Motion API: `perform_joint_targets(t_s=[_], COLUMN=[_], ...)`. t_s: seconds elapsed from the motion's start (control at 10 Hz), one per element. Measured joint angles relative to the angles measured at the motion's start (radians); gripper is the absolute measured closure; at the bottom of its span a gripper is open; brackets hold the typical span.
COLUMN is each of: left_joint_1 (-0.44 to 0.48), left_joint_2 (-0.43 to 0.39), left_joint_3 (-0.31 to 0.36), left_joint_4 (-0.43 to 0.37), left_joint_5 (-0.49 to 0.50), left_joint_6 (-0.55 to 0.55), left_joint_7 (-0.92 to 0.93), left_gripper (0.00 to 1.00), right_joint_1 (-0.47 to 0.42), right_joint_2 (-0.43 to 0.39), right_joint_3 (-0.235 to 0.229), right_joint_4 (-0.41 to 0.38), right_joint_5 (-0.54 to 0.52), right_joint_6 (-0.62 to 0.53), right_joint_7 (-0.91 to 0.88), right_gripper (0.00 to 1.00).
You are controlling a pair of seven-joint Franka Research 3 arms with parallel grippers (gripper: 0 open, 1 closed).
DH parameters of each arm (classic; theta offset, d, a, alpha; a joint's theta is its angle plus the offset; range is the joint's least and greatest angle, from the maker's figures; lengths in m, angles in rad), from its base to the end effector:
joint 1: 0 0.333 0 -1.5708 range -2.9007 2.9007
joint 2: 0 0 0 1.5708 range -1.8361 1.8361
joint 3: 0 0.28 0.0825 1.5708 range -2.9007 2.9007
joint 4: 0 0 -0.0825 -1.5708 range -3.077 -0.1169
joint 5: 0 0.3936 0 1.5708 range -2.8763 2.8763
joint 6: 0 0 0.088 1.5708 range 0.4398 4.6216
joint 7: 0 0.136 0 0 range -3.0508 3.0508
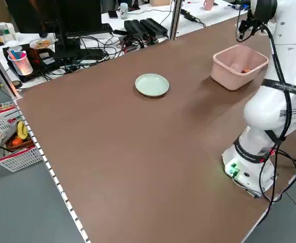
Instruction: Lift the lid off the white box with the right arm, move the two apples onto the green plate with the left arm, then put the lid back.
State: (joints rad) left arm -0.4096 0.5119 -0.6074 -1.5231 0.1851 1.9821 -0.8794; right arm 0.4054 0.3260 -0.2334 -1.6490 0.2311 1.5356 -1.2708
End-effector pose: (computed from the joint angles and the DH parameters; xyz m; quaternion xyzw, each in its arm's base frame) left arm 0.4098 -0.5432 0.3441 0.9957 -0.0710 -0.0335 0.0487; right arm 0.5696 0.1388 0.3382 -0.7464 -0.6262 0.1411 0.1756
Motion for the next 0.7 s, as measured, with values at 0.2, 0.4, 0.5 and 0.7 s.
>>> perform_joint_targets(t_s=[0.2,0.4,0.5,0.7], left_joint_1=[-0.007,-0.014,-0.024,-0.057], left_joint_2=[0.022,0.053,0.081,0.133], left_joint_3=[0.001,0.002,0.002,0.002], left_joint_4=[-0.066,-0.113,-0.119,-0.121], left_joint_5=[0.001,0.066,0.126,0.184], left_joint_6=[0.097,0.144,0.155,0.178], left_joint_7=[-0.035,-0.118,-0.179,-0.271], left_gripper=[0.01,0.01,0.01,0.01], right_joint_1=[-0.003,-0.009,-0.014,-0.021], right_joint_2=[0.000,0.000,0.000,0.000], right_joint_3=[0.000,0.000,0.000,0.000], right_joint_4=[-0.002,-0.006,-0.009,-0.013], right_joint_5=[0.000,0.000,0.000,0.000], right_joint_6=[-0.004,-0.004,-0.004,-0.004], right_joint_7=[-0.007,-0.014,-0.019,-0.026], right_gripper=[0.93,0.93,0.93,0.93])
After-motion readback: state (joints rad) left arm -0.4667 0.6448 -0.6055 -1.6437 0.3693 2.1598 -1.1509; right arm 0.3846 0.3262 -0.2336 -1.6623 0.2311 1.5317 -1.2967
